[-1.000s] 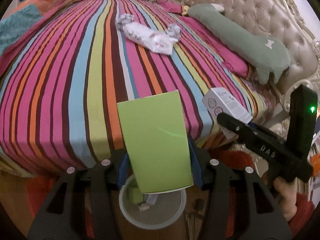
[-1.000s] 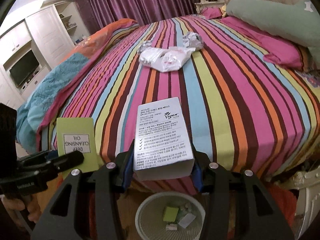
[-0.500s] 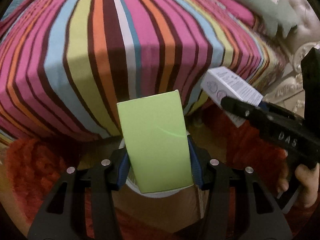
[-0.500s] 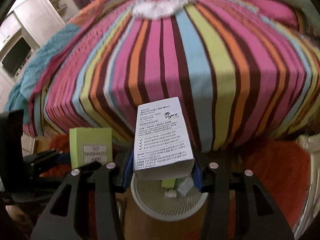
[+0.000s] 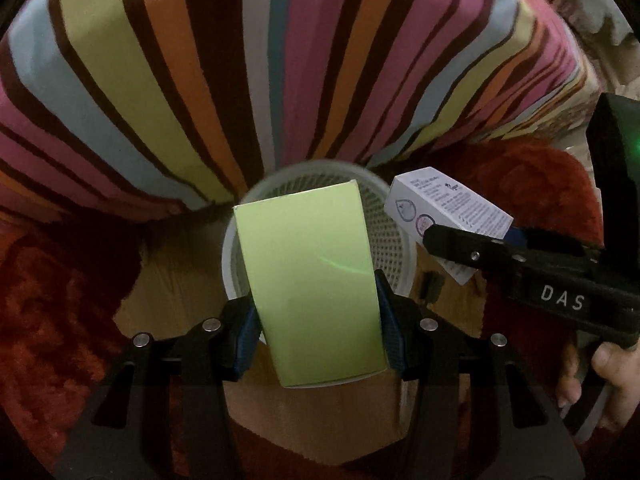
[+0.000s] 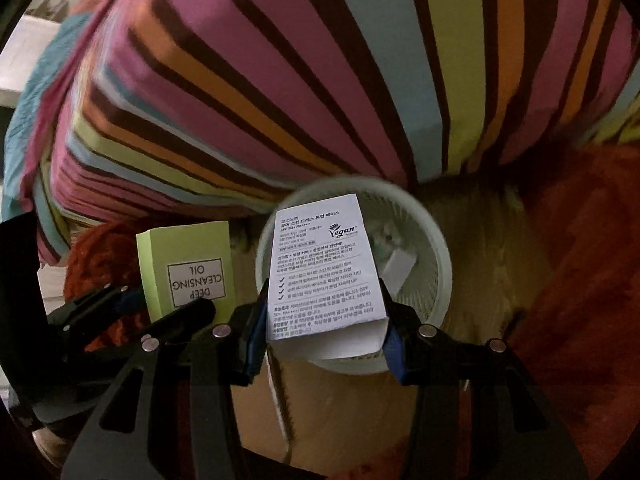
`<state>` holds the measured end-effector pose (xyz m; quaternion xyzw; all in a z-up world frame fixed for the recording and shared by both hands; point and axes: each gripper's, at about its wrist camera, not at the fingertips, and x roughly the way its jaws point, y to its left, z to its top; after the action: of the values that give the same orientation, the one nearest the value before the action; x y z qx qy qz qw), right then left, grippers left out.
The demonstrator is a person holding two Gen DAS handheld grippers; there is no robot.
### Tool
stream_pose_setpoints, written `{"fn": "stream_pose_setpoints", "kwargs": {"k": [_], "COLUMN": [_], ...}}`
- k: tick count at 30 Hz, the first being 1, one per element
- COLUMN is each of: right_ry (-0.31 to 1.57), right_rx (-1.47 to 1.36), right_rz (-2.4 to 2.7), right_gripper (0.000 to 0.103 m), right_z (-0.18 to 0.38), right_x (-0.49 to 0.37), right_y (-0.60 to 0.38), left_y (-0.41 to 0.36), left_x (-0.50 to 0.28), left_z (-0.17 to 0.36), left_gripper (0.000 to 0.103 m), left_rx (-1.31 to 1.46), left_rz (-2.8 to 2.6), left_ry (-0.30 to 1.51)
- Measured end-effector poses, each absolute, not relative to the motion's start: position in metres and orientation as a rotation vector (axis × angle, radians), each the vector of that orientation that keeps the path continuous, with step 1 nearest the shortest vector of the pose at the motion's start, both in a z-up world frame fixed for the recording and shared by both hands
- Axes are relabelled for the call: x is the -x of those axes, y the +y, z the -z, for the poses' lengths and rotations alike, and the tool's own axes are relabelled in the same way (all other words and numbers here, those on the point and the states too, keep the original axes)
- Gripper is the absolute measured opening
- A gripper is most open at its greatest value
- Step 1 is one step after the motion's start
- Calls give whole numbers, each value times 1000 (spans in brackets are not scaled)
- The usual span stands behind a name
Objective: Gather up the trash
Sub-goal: 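Carry both boxes over the wastebasket and open both tools to drop them, then move both tools back toward the white packs on the bed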
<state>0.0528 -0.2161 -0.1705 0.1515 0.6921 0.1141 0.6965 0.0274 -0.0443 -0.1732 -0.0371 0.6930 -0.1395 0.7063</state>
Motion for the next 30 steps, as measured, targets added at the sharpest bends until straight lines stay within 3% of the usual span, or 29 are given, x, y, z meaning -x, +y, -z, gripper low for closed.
{"fn": "stream_pose_setpoints", "kwargs": {"k": [10, 21, 23, 24, 25, 26, 30], "right_ry": [1721, 1794, 1806, 1816, 1827, 1828, 1818], "right_rx": [-432, -439, -443, -444, -440, -437, -431], "right_rz": [-183, -133, -126, -120, -109, -100, -94], "right_gripper": [45, 47, 55, 64, 85, 90, 90], "right_z": [220, 244, 248, 250, 252, 252, 249], "right_x": [-58, -61, -63, -62, -62, -61, -61], "right_y": [-220, -218, -218, -219, -219, -220, -220], "left_y": [-53, -51, -50, -50, -49, -48, -46], "left_x": [-41, -45, -45, -45, -45, -45, -46], "left_z": [220, 240, 242, 243, 244, 245, 244], "left_gripper": [51, 53, 54, 65, 70, 72, 72], "left_rx": [134, 164, 176, 180, 179, 178, 187], "left_rz": [269, 228, 228, 226, 218, 212, 197], "left_ry": [1716, 1776, 1789, 1798, 1805, 1807, 1806]}}
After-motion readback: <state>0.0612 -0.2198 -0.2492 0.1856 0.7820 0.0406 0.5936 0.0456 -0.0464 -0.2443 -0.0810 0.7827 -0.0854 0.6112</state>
